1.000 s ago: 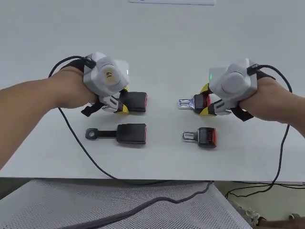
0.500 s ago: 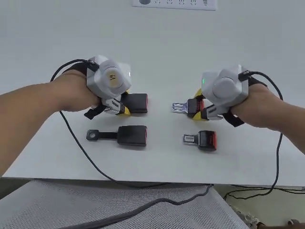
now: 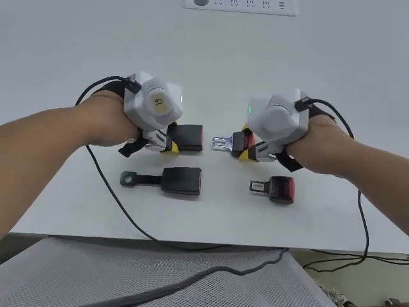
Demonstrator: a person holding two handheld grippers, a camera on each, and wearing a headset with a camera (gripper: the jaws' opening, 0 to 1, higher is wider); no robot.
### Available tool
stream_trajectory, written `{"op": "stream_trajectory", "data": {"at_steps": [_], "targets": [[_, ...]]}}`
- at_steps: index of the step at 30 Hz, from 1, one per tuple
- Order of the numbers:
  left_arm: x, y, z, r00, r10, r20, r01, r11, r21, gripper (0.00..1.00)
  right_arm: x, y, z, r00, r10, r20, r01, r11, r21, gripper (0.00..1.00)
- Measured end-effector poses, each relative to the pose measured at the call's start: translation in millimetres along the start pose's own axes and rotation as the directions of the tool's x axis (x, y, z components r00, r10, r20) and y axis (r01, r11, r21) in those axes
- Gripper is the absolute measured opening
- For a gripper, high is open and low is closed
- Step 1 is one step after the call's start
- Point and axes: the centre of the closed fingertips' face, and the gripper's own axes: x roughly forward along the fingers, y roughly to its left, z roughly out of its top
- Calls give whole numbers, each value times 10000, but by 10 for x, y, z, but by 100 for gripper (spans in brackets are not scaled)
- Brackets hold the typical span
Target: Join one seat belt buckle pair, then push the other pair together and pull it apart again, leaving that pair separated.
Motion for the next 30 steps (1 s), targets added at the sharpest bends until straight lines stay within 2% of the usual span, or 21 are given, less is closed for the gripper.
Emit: {"op": "stream_trajectory", "data": {"at_steps": [5,15,21,30], "targets": [[-3,-4,10,10000,-18,-26,18,10000,38,34,49,-32,77,10000,-46,53,46,10000,0,32],[-6,-4,16,9998,-62,-187,65,9998,164,33,84,1,207,9997,-64,236,68,9998,-168,32],[-4,-16,25,9997,-86,-206,91,9997,227,33,101,-10,246,9992,-75,389,85,9996,-272,32],[-8,-44,65,9995,-179,-246,195,9978,628,32,128,-21,262,9986,129,522,-106,9990,-438,30]]}}
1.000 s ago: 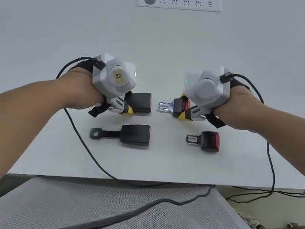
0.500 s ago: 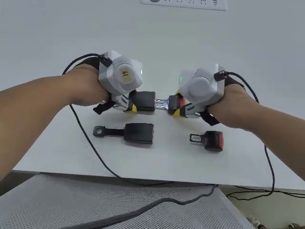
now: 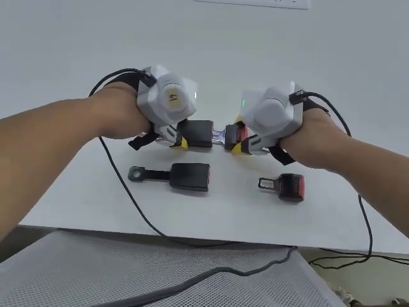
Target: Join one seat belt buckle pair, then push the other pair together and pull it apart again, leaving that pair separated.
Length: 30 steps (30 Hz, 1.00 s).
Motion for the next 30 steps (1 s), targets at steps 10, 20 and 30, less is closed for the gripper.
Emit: {"op": "stream_trajectory", "data": {"at_steps": [10,20,30], "targets": [[-10,-13,15,9999,7,138,-8,10000,74,31,12,49,137,9997,61,226,-61,10000,-3,28],[-11,-19,11,10000,-14,98,12,9998,192,31,52,29,174,9999,49,122,-47,9998,-217,27],[-25,-31,11,9999,-40,109,37,9997,232,30,64,31,189,10000,17,72,-16,9998,-179,27]]}}
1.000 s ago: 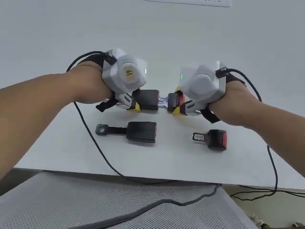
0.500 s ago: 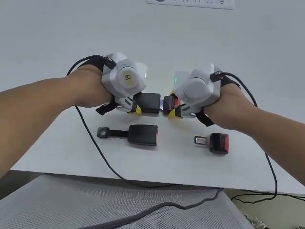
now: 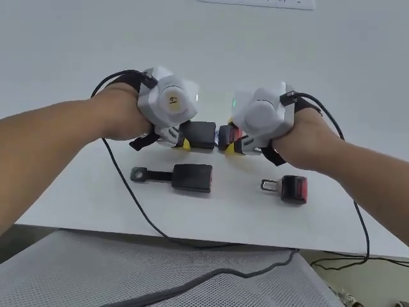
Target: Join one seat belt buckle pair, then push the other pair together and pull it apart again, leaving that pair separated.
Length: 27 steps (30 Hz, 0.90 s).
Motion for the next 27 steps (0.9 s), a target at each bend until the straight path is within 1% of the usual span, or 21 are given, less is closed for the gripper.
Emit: {"op": "stream_trajectory", "data": {"at_steps": [1,2,4,9,14,18,21,27], "targets": [[0,11,3,10000,31,15,-31,10000,53,30,20,7,42,9999,140,71,-139,9998,-167,26],[0,7,-2,10000,12,58,-12,10000,10,30,9,25,22,10000,92,-19,-92,9999,-51,26],[-4,8,-10,9999,36,107,-36,10000,-49,30,-14,36,1,9998,132,-121,-133,9998,-111,27],[-16,-13,3,10000,23,89,-23,10000,-29,30,8,27,9,9998,125,-155,-126,9999,-87,27],[-13,-7,-8,9999,24,115,-23,10000,-63,30,22,7,2,9998,114,-166,-115,9999,-21,27],[-23,-8,-18,9997,-4,263,9,9998,-206,30,8,8,-16,9999,139,-59,-140,9998,-157,28],[-30,-15,-23,9995,-59,300,62,9999,-121,30,14,-21,-40,9997,198,167,-196,9997,-111,27],[-29,-5,-34,9988,-95,480,107,9996,-251,30,18,-74,-89,9994,303,156,-301,9995,-104,28]]}}
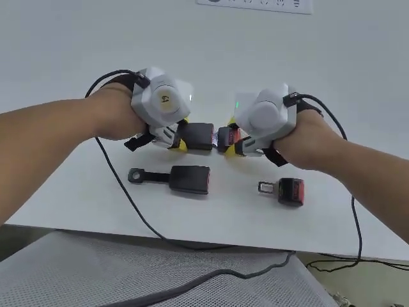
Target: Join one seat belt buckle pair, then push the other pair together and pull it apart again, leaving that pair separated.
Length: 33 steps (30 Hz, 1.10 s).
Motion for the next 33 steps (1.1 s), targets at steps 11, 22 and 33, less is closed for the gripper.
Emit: {"op": "stream_trajectory", "data": {"at_steps": [11,22,33], "targets": [[2,-3,8,9999,34,101,-33,9999,-129,30,-8,7,16,9998,76,202,-83,9993,372,29],[9,-2,14,10000,86,-45,-86,9999,-144,32,-14,47,46,10000,-1,60,-2,9991,427,31],[2,26,-11,9998,190,-109,-194,9991,-389,39,-49,89,65,9999,43,99,-48,9985,539,36]]}}
